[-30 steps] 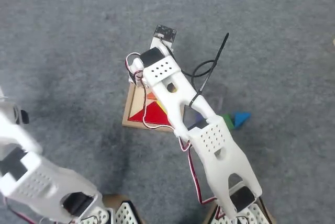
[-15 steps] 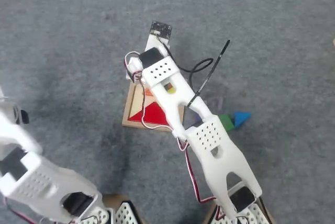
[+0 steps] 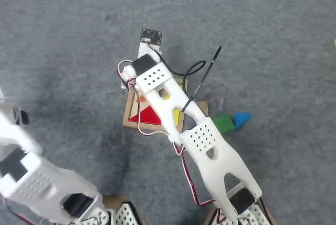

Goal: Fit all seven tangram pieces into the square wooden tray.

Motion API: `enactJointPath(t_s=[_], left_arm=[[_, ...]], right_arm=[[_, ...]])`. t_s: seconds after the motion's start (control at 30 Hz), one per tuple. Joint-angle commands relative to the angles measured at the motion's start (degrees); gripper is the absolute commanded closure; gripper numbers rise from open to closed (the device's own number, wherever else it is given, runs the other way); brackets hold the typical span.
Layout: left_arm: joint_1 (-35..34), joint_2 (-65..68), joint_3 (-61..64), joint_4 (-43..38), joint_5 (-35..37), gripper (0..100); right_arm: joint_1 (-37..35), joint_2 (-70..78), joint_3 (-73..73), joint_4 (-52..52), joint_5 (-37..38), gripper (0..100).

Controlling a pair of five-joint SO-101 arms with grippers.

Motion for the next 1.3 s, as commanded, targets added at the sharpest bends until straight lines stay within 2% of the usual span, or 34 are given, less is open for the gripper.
enactJointPath(t_s=[0.0, 0.13, 0.23, 0.3, 0.67, 0.8, 1.03, 1.2, 1.27], left_arm=[[-0.62, -0.97, -0.22, -0.44, -0.09, 81], [-1.14, -0.97, -0.31, -0.44, -0.09, 81], [-1.14, -0.97, -0.40, -0.44, -0.09, 81], [-1.14, -0.97, -0.40, -0.44, -0.09, 81], [-1.14, -0.97, -0.22, -0.44, -0.09, 81], [-1.14, -0.97, -0.22, -0.44, -0.09, 81], [-0.88, -0.97, -0.22, -0.44, -0.18, 81], [-0.62, -0.97, -0.22, -0.44, -0.18, 81], [-0.53, -0.97, -0.22, -0.62, -0.26, 81]], right_arm=[[0.22, 0.75, -1.05, 0.75, -0.18, 74.6], [1.19, 0.84, -1.05, 0.92, -0.26, 76.8], [1.89, 0.84, -1.05, 2.51, -0.26, 88.9], [1.98, 0.92, -1.05, 3.12, -0.26, 92.5], [2.24, 0.13, -8.35, 9.63, -0.97, 91.2], [4.62, 0.13, -8.97, 11.82, -5.45, 91.2], [8.48, -0.75, -11.08, 11.91, -5.63, 91.3], [5.85, -0.75, -19.87, 14.90, -5.01, 91.3], [2.33, -0.75, -21.45, 14.46, -1.23, 91.3]])
